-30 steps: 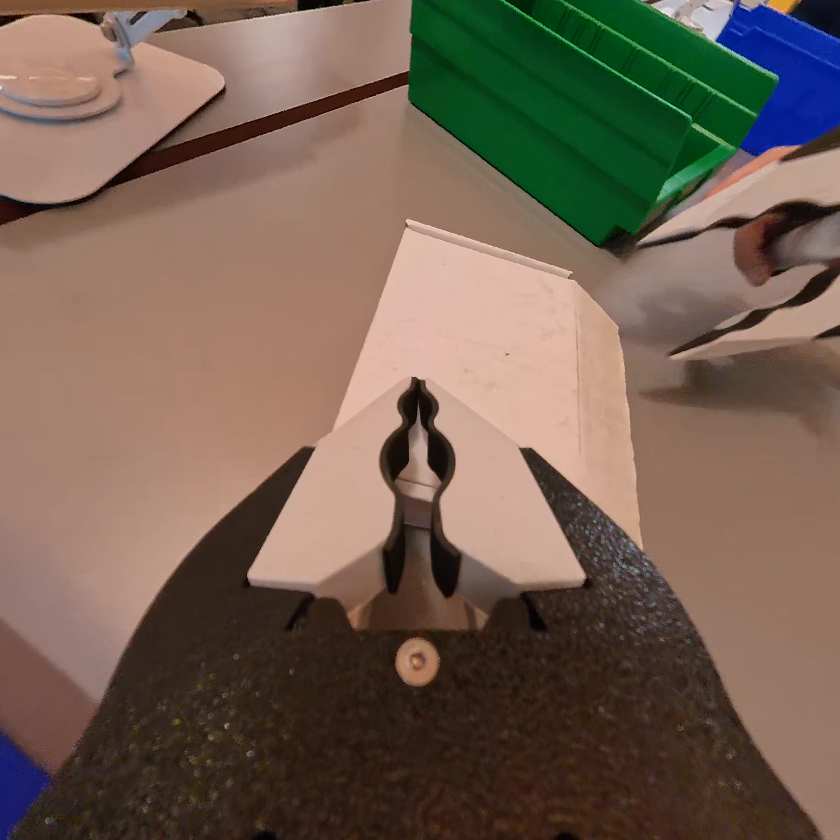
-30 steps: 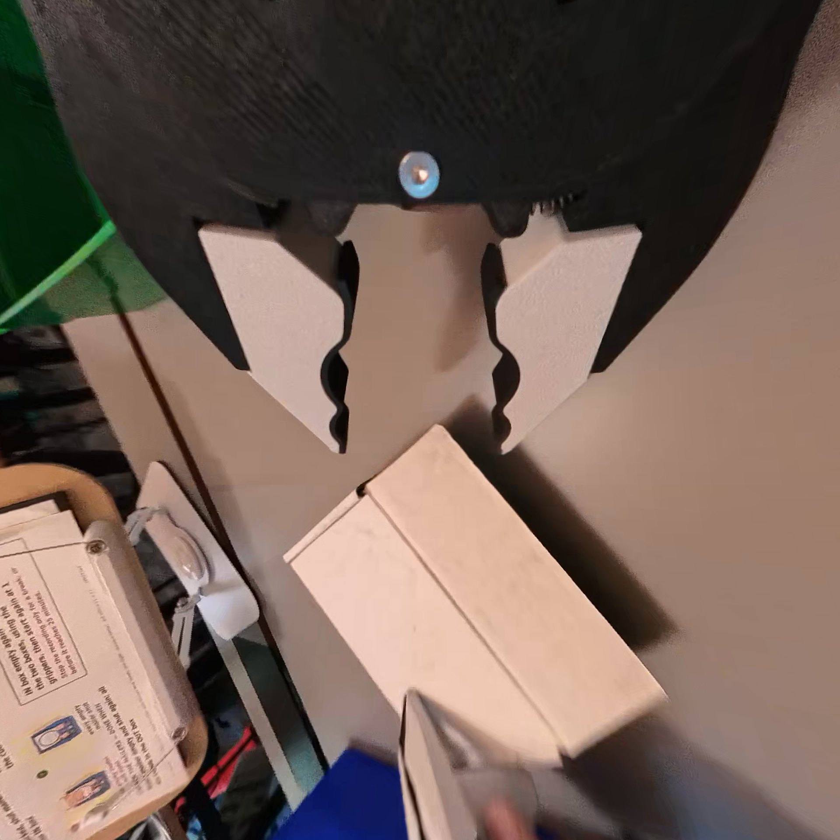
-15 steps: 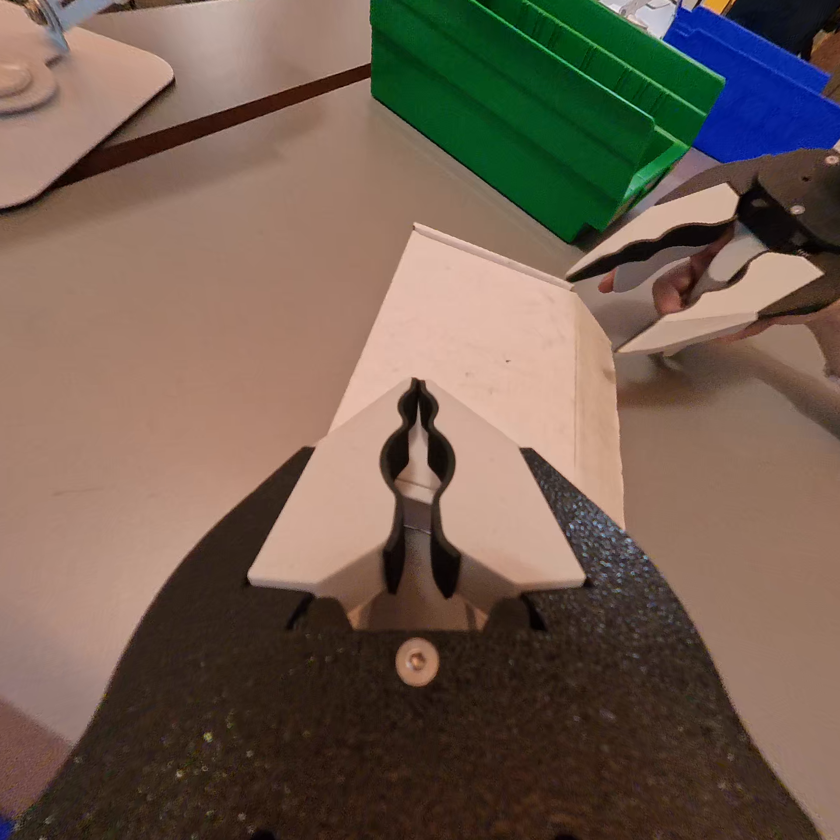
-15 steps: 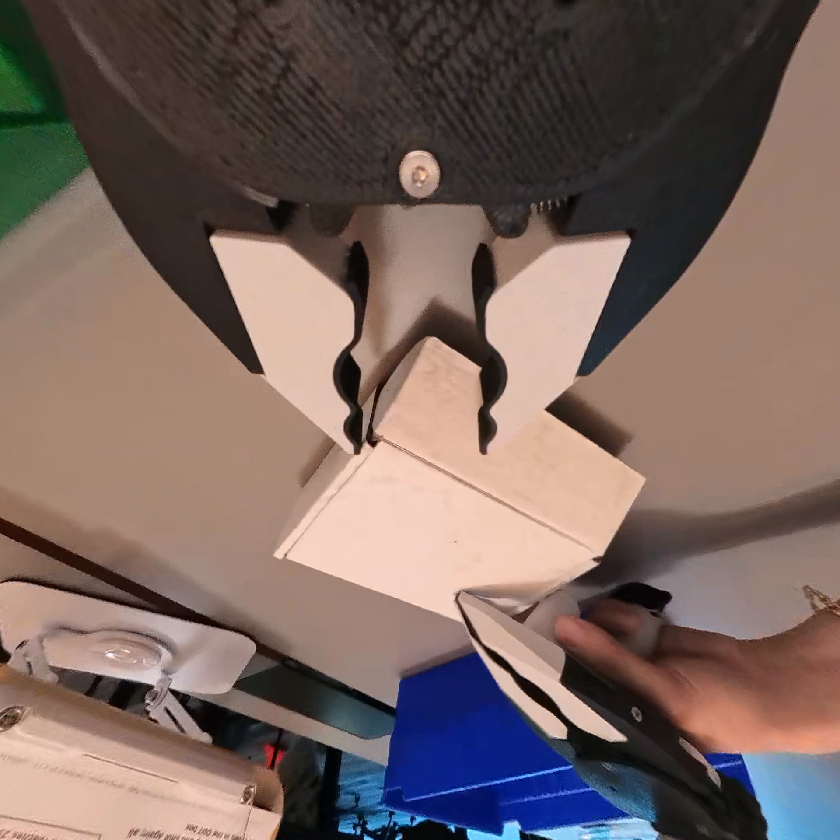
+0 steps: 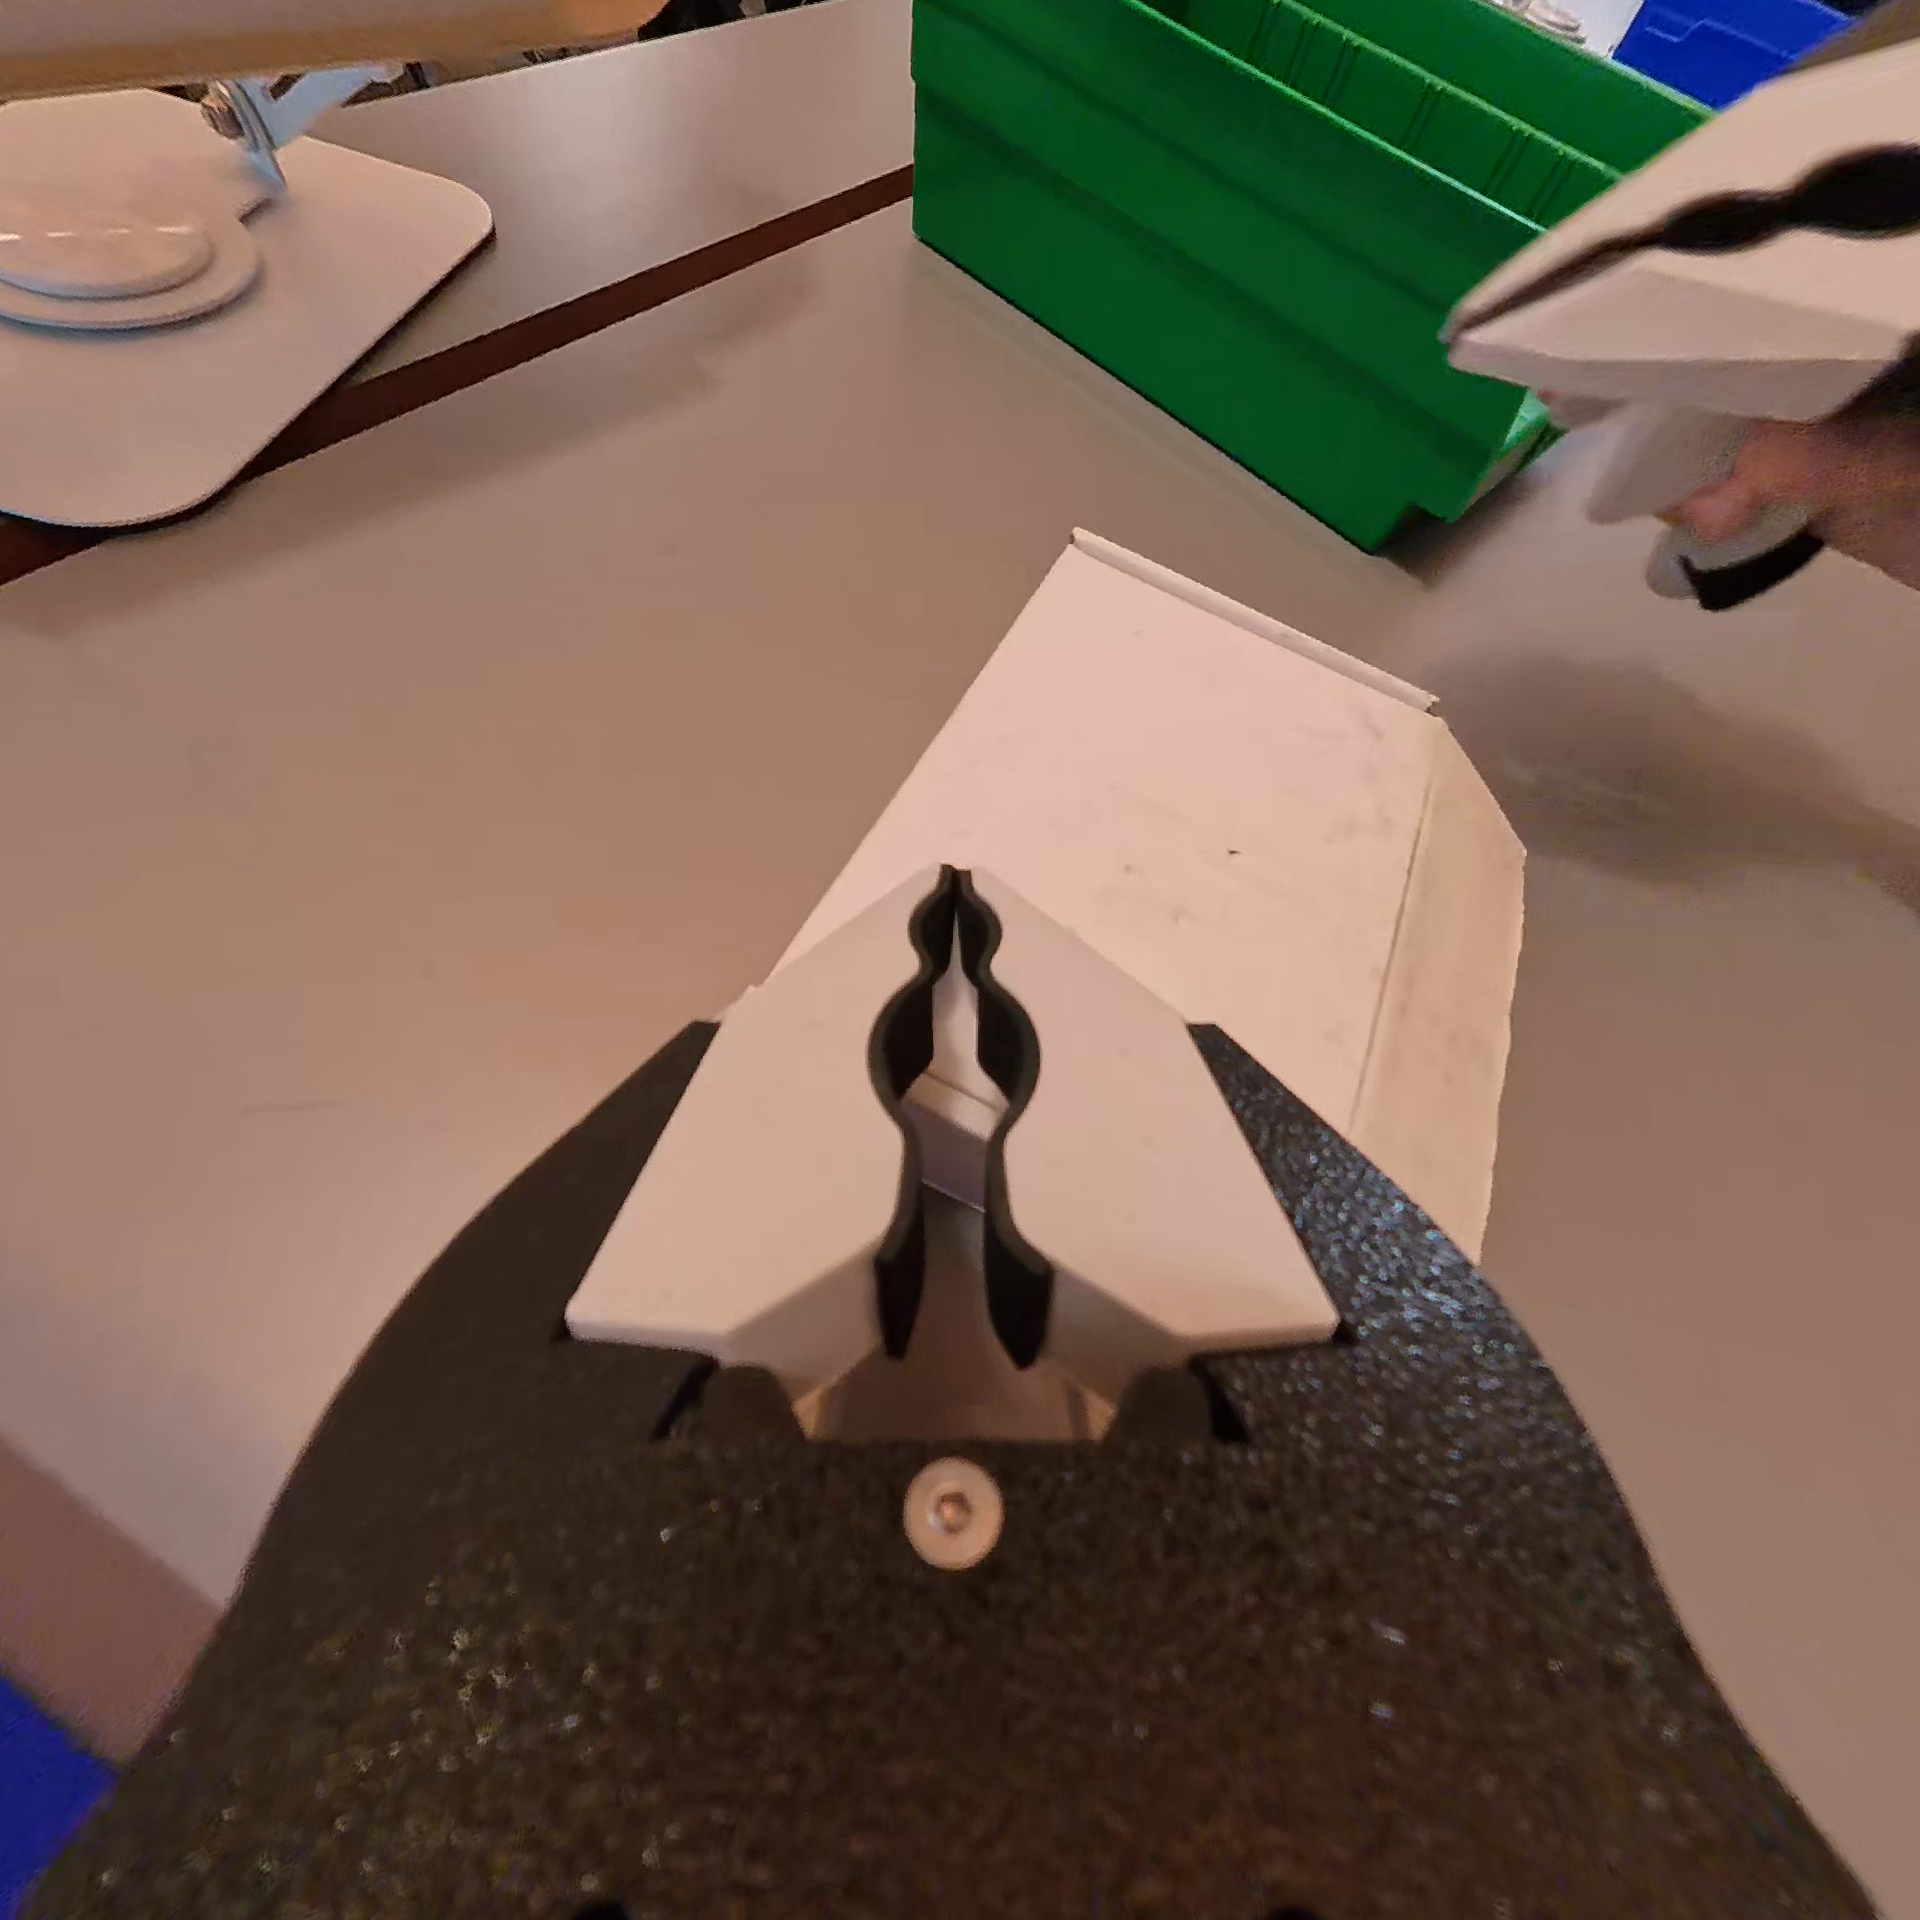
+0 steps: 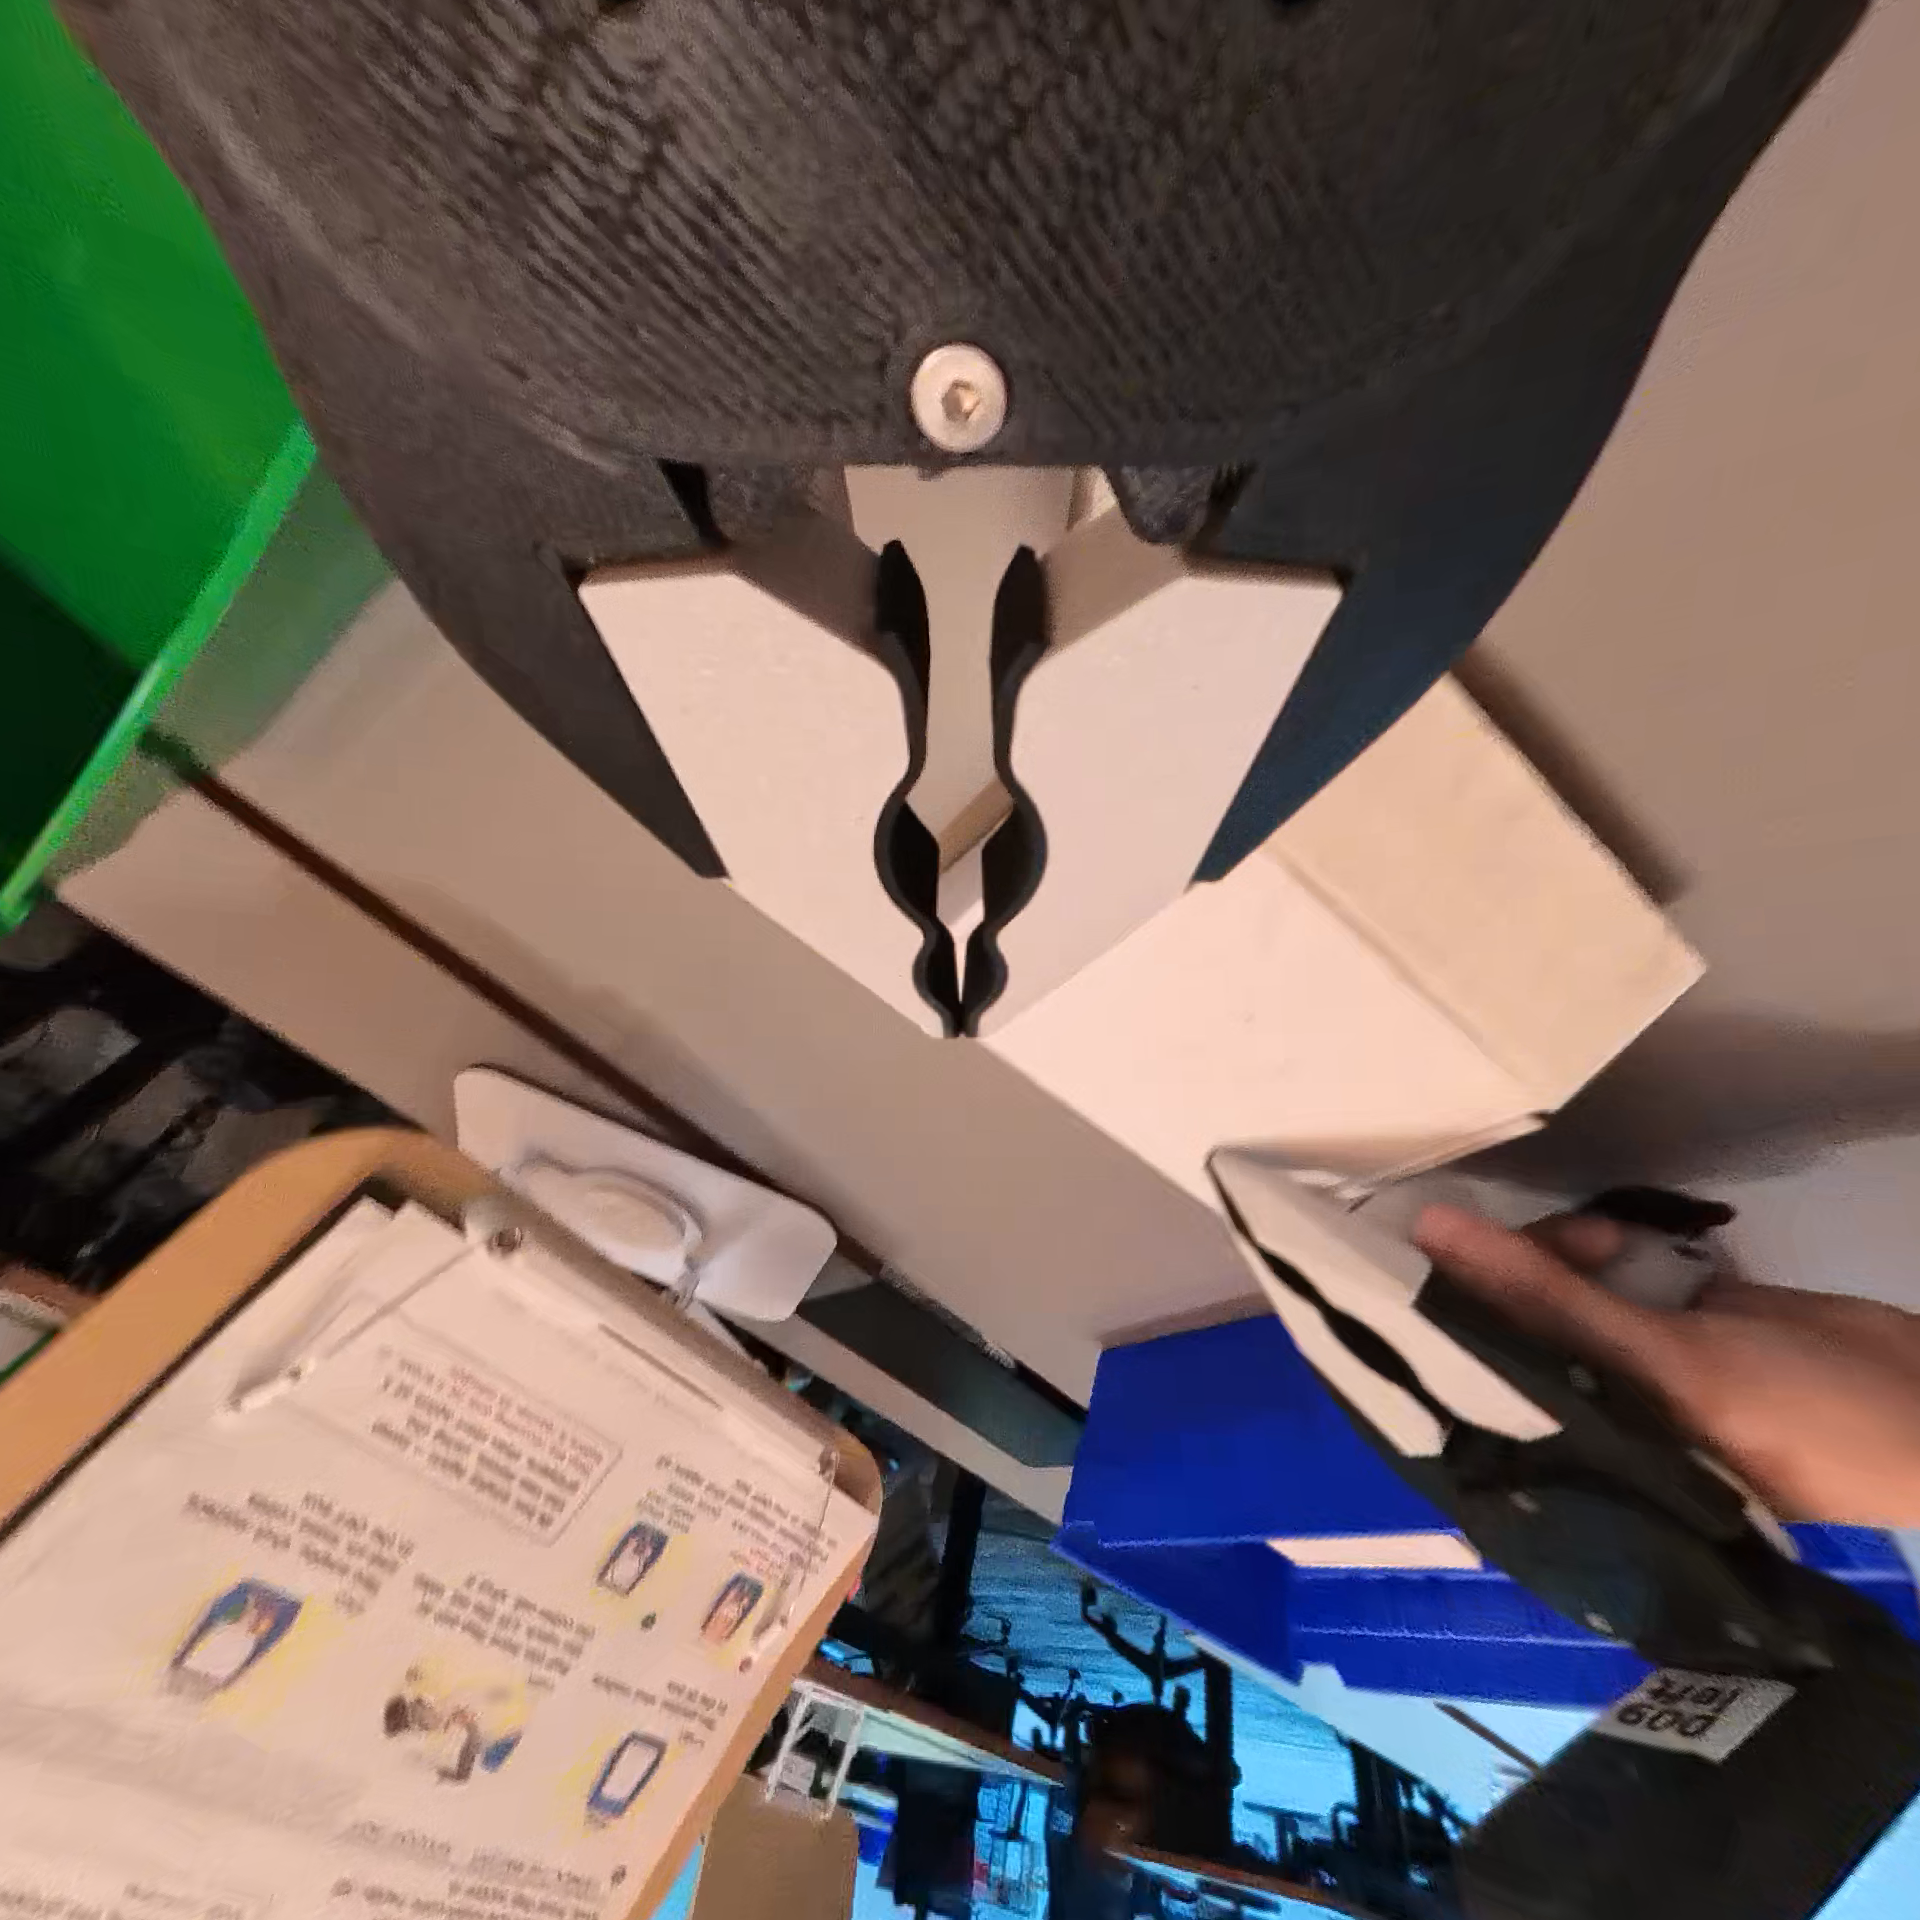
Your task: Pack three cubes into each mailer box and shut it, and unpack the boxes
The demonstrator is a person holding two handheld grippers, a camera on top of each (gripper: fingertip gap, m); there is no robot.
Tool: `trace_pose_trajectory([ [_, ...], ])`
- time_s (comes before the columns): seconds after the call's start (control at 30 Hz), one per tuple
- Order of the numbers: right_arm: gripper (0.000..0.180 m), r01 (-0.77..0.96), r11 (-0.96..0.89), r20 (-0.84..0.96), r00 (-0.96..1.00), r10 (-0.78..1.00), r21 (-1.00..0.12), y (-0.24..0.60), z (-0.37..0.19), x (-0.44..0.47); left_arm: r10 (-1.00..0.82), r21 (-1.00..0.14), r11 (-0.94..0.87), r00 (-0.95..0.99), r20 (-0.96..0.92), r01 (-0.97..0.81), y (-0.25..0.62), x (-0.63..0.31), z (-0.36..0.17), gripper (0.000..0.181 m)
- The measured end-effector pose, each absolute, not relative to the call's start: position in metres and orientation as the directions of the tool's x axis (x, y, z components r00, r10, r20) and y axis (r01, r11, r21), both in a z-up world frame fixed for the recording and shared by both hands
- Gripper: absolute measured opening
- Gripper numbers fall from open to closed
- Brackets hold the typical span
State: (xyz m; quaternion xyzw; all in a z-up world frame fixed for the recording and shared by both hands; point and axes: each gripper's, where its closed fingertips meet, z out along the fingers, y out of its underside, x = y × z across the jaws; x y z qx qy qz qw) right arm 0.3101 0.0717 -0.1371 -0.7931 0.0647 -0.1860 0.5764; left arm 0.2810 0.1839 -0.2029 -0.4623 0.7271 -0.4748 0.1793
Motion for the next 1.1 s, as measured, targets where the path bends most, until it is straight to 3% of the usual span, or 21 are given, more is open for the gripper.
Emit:
trace_pose_trajectory([
  [0.13,0.000,0.300,-0.510,0.467,0.852,-0.237,-0.806,0.114,-0.148,0.330,-0.857,-0.857,0.131,-0.492,0.155,-0.498,0.184,0.281,-0.203,0.000],
  [0.3,0.000,0.369,-0.749,0.566,0.824,-0.009,-0.550,0.135,-0.203,0.328,-0.926,-0.895,0.127,-0.374,0.047,-0.427,0.192,0.266,-0.182,0.015],
  [0.43,0.000,0.413,-0.753,0.644,0.765,-0.018,-0.512,0.138,-0.202,0.331,-0.953,-0.912,0.081,-0.300,0.048,-0.403,0.189,0.219,-0.172,0.017],
  [0.57,0.000,0.406,-0.766,0.645,0.764,-0.016,-0.498,0.138,-0.203,0.331,-0.940,-0.842,0.054,-0.311,0.139,-0.537,0.165,0.168,-0.205,0.047],
  [0.63,0.000,0.394,-0.764,0.628,0.778,-0.020,-0.512,0.138,-0.203,0.331,-0.945,-0.808,0.094,-0.307,0.112,-0.582,0.156,0.153,-0.223,0.053],
  [0.77,0.000,0.385,-0.761,0.614,0.789,-0.022,-0.522,0.138,-0.203,0.331,-0.961,-0.785,0.187,-0.277,-0.021,-0.590,0.155,0.154,-0.238,0.050],
  [1.1,0.000,0.395,-0.765,0.637,0.771,-0.026,-0.509,0.137,-0.203,0.330,-0.939,-0.713,-0.113,-0.160,0.304,-0.691,0.144,0.174,-0.242,0.056],
])
